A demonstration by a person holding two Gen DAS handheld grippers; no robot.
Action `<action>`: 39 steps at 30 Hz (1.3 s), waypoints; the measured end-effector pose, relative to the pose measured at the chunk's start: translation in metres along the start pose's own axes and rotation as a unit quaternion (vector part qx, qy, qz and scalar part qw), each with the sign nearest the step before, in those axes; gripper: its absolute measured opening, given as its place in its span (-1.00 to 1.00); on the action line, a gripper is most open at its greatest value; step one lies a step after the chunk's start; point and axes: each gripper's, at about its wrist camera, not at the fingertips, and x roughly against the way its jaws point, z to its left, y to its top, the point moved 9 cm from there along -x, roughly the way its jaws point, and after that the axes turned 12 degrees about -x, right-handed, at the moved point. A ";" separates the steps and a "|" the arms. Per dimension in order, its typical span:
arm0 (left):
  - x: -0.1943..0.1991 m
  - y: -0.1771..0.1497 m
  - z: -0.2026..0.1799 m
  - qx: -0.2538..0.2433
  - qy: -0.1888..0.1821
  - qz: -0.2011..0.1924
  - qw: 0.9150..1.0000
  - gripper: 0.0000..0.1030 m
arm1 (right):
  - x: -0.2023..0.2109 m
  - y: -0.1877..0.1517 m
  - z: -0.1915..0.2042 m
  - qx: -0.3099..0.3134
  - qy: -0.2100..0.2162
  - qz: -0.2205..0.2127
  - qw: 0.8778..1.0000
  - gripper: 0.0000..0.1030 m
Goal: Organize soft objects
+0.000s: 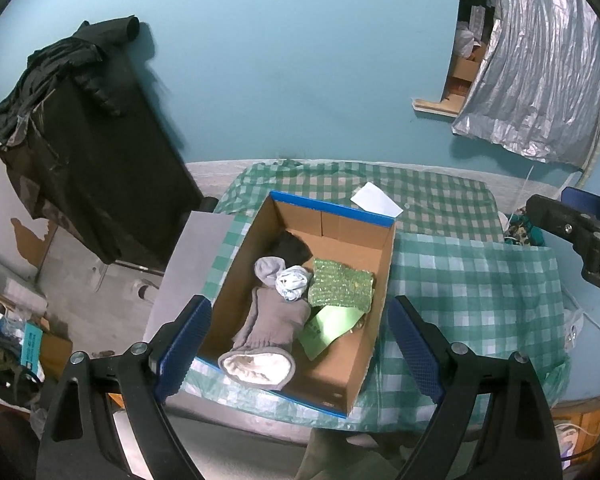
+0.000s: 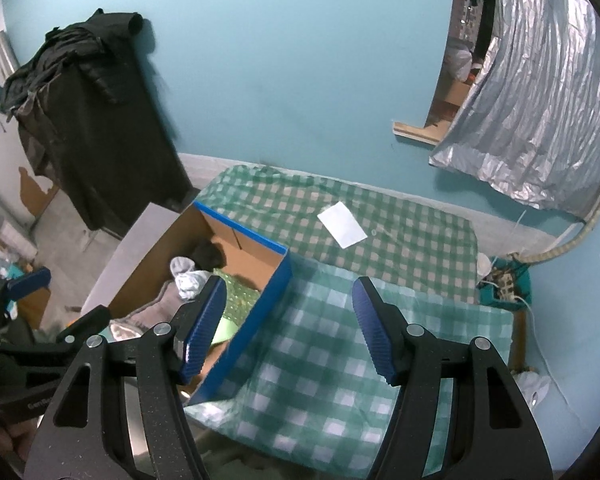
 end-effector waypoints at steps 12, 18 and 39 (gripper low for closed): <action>0.001 -0.003 0.000 -0.004 0.000 0.007 1.000 0.76 | 0.001 -0.002 -0.002 -0.001 0.002 0.002 1.000 0.26; -0.002 -0.005 0.000 -0.003 -0.003 0.010 1.000 0.76 | 0.001 -0.004 -0.001 -0.003 0.001 0.004 1.000 0.26; -0.002 0.000 -0.002 -0.002 0.001 0.007 1.000 0.76 | 0.000 -0.003 0.000 -0.003 0.004 0.004 1.000 0.26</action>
